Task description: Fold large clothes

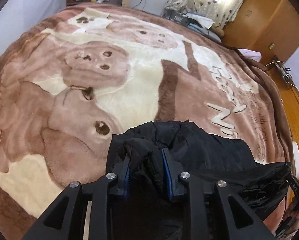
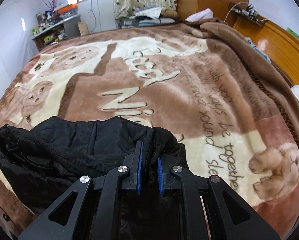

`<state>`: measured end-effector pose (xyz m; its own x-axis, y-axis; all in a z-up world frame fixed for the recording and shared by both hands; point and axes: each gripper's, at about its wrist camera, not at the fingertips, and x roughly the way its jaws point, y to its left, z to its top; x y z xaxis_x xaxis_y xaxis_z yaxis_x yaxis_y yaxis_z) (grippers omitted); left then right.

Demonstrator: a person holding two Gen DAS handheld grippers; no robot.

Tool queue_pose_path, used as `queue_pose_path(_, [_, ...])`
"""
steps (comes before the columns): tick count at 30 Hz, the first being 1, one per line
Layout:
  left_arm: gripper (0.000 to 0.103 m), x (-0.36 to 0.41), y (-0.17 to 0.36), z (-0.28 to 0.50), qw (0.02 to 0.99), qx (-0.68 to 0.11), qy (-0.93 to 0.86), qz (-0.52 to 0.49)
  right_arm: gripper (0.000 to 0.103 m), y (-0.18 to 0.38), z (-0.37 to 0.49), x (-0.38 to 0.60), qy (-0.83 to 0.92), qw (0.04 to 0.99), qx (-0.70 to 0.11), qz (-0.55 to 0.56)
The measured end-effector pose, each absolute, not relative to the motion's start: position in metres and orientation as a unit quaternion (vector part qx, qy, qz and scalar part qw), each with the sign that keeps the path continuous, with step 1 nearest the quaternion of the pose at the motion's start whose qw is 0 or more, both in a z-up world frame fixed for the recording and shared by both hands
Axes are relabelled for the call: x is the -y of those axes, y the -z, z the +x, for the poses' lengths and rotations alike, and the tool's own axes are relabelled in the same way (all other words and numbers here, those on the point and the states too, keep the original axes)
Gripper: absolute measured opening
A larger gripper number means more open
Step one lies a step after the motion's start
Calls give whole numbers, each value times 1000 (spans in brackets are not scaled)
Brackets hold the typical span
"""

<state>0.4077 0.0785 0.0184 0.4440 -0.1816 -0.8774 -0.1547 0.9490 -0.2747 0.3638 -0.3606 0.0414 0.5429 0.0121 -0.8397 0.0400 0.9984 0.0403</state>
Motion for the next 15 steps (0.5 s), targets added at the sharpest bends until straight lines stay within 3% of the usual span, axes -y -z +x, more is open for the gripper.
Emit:
queue_pose_path(4, [36,-82,-14,422,838,-520,0,-163,13,-32,387,366,18,863,-502,51])
queue_pose_path(6, [52,-85,-19,422,850,-504,-7,-156,16,-31,394,370,26,858,-509,69])
queue_pose_path(10, [54,-104,-35,417,863,-473,-13,-175,20,-34,399,372,35,860,-502,82])
queue_pose_path(15, [65,-111,-59,389,890,-434,-21,-136,34,-43,398,376,64,874,-473,90])
